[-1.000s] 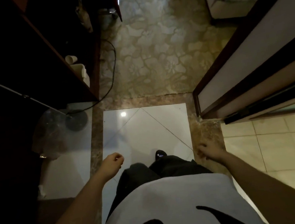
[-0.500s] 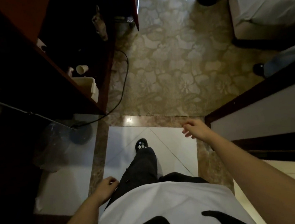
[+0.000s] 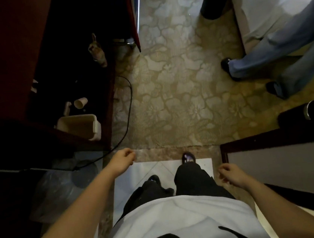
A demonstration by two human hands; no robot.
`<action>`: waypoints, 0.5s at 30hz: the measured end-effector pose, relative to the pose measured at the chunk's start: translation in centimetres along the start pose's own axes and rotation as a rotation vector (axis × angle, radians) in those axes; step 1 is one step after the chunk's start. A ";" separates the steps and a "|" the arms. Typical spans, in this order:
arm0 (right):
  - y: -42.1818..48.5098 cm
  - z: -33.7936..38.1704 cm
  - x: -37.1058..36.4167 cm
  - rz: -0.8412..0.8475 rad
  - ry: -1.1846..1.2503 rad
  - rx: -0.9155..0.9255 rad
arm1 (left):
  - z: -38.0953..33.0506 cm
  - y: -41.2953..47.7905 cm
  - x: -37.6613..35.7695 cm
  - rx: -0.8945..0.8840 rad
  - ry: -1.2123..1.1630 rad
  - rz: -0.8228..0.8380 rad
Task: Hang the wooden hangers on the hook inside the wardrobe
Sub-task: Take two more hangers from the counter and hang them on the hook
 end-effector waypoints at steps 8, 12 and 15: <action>8.6 16.9 8.0 0.084 -0.103 0.224 | -0.5 4.3 -1.9 0.231 -0.063 -0.012; 11.3 26.6 11.5 0.151 -0.141 0.356 | -1.7 4.7 -4.7 0.335 -0.069 0.009; 12.7 31.6 13.6 0.172 -0.168 0.428 | -5.1 6.0 -5.5 0.349 -0.046 -0.060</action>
Point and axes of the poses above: each hand's wrist, its own y-axis towards the middle knuckle, its own x-axis out of the back of the hand, z = x × y, the point moved 9 cm from there along y, towards the middle knuckle, and after that the axes turned 3 degrees about y, right-handed, at the moved point
